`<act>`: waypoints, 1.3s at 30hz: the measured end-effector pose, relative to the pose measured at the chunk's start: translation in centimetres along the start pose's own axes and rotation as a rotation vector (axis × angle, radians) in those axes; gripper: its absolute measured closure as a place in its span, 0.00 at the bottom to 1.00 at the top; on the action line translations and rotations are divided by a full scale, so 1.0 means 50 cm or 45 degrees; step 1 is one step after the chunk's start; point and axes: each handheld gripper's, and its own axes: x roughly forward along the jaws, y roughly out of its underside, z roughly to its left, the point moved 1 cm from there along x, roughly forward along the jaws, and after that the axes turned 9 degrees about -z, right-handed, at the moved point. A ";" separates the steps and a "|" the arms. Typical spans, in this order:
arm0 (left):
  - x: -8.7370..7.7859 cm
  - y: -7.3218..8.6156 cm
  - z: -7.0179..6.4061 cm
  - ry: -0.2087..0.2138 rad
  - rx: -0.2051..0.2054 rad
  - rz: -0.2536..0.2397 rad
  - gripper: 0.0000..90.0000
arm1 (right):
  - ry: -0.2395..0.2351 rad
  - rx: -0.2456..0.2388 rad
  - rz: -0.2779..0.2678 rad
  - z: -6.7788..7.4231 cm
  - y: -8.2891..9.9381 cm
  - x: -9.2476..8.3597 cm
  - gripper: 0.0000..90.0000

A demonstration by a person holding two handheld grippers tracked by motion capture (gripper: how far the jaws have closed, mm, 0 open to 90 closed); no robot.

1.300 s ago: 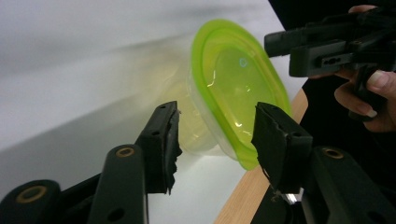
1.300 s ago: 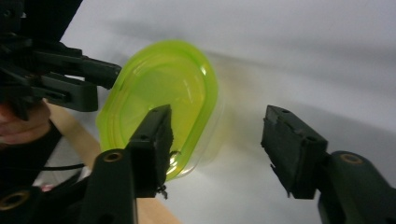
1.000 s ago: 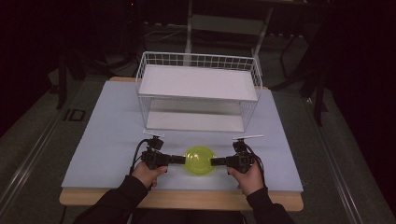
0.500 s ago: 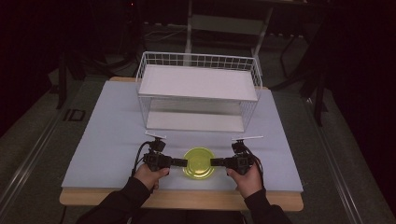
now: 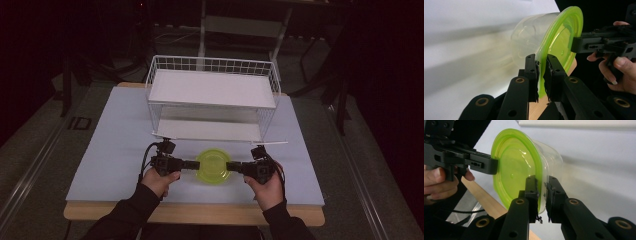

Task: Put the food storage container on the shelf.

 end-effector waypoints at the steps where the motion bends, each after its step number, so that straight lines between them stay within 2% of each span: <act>1: -0.004 -0.006 -0.005 -0.003 0.004 -0.001 0.91 | 0.000 0.000 0.000 0.000 0.000 0.000 0.90; 6: -0.023 -0.033 -0.029 -0.011 0.026 -0.027 0.91 | -0.011 -0.023 -0.036 0.019 -0.027 -0.016 0.90; 11: -0.040 -0.061 -0.050 0.012 0.045 -0.041 0.92 | -0.031 -0.015 -0.076 0.030 -0.053 -0.031 0.90; 12: -0.046 -0.074 -0.058 0.010 0.048 -0.049 0.92 | -0.030 -0.019 -0.089 0.033 -0.066 -0.036 0.90; 14: -0.048 -0.081 -0.061 0.010 0.051 -0.051 0.92 | -0.022 -0.030 -0.097 0.040 -0.079 -0.040 0.90; 17: -0.052 -0.094 -0.067 0.006 0.053 -0.057 0.92 | -0.019 -0.037 -0.104 0.043 -0.086 -0.042 0.90; 18: -0.057 -0.108 -0.073 0.007 0.061 -0.066 0.92 | -0.017 -0.040 -0.107 0.047 -0.093 -0.044 0.90; 21: -0.064 -0.134 -0.087 0.004 0.079 -0.082 0.92 | -0.015 -0.049 -0.149 0.059 -0.130 -0.058 0.90; 22: -0.066 -0.143 -0.092 -0.003 0.085 -0.085 0.92 | -0.015 -0.049 -0.149 0.059 -0.130 -0.058 0.90; 29: -0.084 -0.193 -0.128 -0.025 0.113 -0.114 0.92 | -0.011 -0.056 -0.193 0.073 -0.192 -0.076 0.90; 35: -0.091 -0.221 -0.133 0.000 0.114 -0.129 0.92 | -0.011 -0.065 -0.204 0.077 -0.221 -0.079 0.90; 39: -0.094 -0.233 -0.136 -0.015 0.121 -0.129 0.92 | 0.007 -0.081 -0.199 0.082 -0.234 -0.077 0.90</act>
